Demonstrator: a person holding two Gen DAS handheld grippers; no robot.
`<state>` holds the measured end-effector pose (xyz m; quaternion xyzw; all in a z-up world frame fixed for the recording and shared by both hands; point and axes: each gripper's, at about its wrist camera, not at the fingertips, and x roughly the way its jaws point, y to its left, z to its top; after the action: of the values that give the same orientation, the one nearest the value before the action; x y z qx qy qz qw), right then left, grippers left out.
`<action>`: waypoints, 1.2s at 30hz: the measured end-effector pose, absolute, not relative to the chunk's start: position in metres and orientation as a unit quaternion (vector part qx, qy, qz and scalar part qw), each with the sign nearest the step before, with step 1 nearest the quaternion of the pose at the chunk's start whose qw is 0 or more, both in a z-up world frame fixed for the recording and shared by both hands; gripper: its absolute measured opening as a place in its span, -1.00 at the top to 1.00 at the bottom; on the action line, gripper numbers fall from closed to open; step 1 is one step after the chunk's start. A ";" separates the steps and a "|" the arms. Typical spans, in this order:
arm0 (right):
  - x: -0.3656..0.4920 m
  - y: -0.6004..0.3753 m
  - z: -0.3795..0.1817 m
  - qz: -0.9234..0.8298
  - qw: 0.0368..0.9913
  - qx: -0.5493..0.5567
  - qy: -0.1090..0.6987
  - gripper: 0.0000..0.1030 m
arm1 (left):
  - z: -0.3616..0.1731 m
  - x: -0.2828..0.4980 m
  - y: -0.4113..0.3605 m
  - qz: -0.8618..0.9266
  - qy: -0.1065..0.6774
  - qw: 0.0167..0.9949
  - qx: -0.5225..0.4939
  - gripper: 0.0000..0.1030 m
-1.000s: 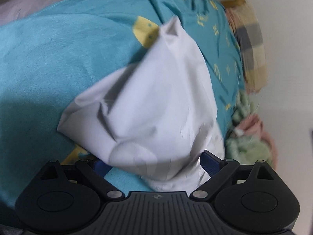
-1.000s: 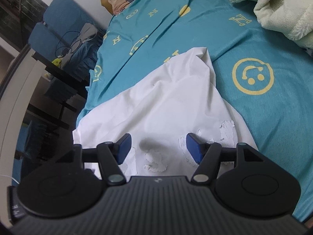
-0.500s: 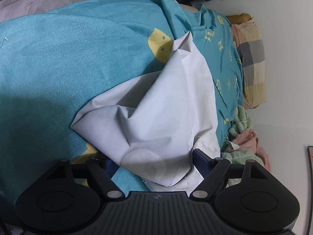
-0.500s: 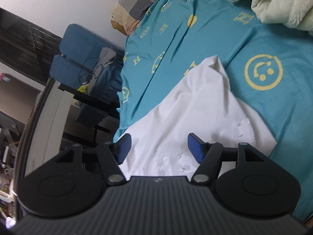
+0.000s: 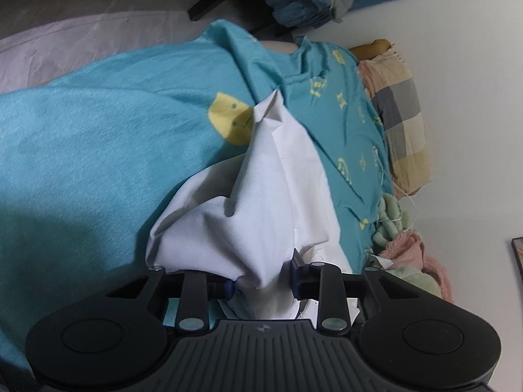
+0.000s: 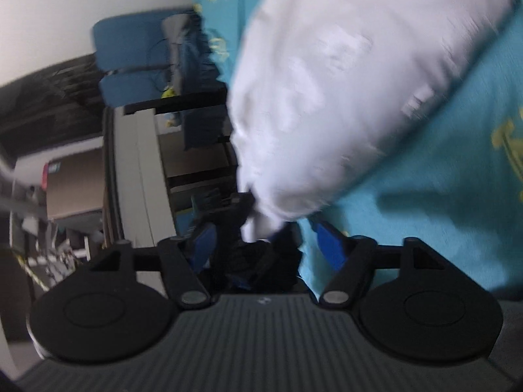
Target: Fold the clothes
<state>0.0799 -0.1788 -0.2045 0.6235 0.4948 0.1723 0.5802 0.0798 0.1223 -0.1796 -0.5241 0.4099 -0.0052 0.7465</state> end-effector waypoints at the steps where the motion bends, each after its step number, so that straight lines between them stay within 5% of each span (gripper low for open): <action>1: 0.080 -0.180 -0.211 0.165 0.567 0.637 0.495 -0.47 | -0.176 0.080 0.122 -0.008 0.405 0.750 -0.523 0.44; 11: 0.064 -0.229 -0.214 -0.012 0.646 0.652 0.397 -0.40 | -0.163 0.076 0.124 -0.021 0.388 0.757 -0.525 0.50; 15: 0.066 -0.229 -0.198 -0.023 0.689 0.610 0.390 0.37 | -0.162 0.066 0.129 -0.032 0.387 0.753 -0.532 0.52; 18: 0.062 -0.227 -0.180 -0.015 0.716 0.588 0.375 0.55 | -0.157 0.064 0.130 -0.042 0.384 0.749 -0.538 0.54; 27: 0.042 -0.279 -0.102 0.013 0.743 0.598 0.301 0.61 | -0.103 0.070 0.098 -0.101 0.383 0.722 -0.567 0.58; 36: 0.083 -0.430 0.018 0.001 0.798 0.566 0.207 0.61 | 0.008 0.174 -0.081 -0.211 0.394 0.735 -0.510 0.59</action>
<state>0.0832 -0.4302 0.0181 0.5657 0.2066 0.0011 0.7983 0.1737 -0.0813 0.0084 -0.5096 0.3936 -0.2111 0.7355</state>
